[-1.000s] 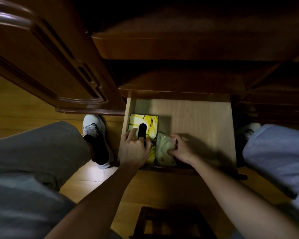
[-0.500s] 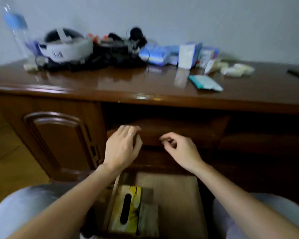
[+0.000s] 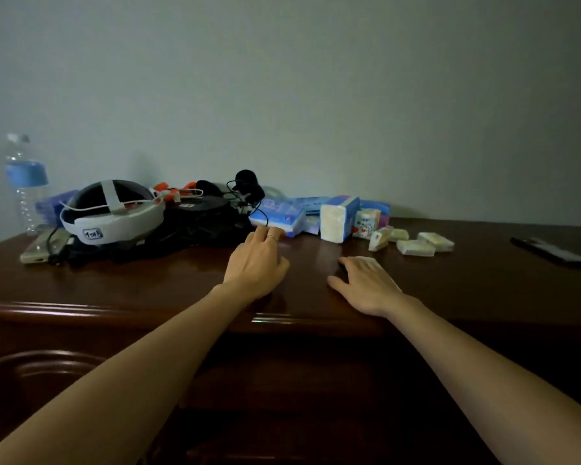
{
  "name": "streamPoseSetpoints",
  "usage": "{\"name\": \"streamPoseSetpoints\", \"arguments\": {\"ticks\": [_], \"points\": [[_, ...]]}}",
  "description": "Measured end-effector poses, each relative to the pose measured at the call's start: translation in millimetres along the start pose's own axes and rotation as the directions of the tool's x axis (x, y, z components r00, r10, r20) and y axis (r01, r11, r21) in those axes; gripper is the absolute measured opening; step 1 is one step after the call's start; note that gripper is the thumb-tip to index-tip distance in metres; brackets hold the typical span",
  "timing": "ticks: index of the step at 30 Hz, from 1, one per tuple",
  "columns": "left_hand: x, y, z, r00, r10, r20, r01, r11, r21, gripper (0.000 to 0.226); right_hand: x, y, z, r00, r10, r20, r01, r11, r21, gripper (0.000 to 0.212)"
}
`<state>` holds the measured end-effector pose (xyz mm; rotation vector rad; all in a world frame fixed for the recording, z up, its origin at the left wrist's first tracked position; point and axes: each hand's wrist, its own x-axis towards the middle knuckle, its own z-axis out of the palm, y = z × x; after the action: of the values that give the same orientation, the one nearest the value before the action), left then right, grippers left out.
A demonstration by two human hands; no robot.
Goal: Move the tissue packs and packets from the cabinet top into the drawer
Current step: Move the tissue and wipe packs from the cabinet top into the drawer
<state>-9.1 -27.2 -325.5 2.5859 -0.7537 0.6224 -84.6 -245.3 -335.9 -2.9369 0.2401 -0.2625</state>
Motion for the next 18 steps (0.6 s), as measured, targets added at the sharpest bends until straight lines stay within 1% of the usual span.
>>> {"name": "streamPoseSetpoints", "arguments": {"ticks": [2,5,8,10,11,14,15,18], "points": [[31,-3,17,0.999,-0.026,0.029,0.027,1.0,-0.014,0.059,23,5,6,1.0,0.019,-0.01,-0.019,1.0,0.006,0.074],[71,-7,52,0.997,-0.056,0.046,0.056,0.998,0.001,0.065,53,9,17,0.99,0.091,-0.112,-0.102,0.99,-0.098,0.081],[107,-6,88,0.994,-0.074,0.078,0.065,0.992,0.108,0.076,76,15,26,0.979,0.118,-0.164,-0.138,0.984,-0.112,0.083],[132,-8,105,0.992,-0.089,0.088,0.069,0.976,0.204,0.078,87,18,29,0.982,0.124,-0.141,-0.14,0.984,-0.112,0.081],[143,-10,112,0.991,-0.108,0.083,0.086,0.968,0.234,0.073,91,19,30,0.986,0.128,-0.107,-0.14,0.983,-0.117,0.08],[159,-13,119,0.987,-0.159,0.017,0.148,0.948,0.281,0.033,96,21,31,0.991,0.13,-0.009,-0.13,0.987,-0.096,0.077],[157,-11,120,0.988,-0.152,-0.005,0.145,0.933,0.328,0.027,96,21,30,0.992,0.129,0.001,-0.129,0.988,-0.089,0.076],[141,-3,114,0.996,-0.087,0.0,0.08,0.909,0.41,0.025,92,20,28,0.986,0.167,-0.015,-0.168,0.983,-0.077,0.074]]}}
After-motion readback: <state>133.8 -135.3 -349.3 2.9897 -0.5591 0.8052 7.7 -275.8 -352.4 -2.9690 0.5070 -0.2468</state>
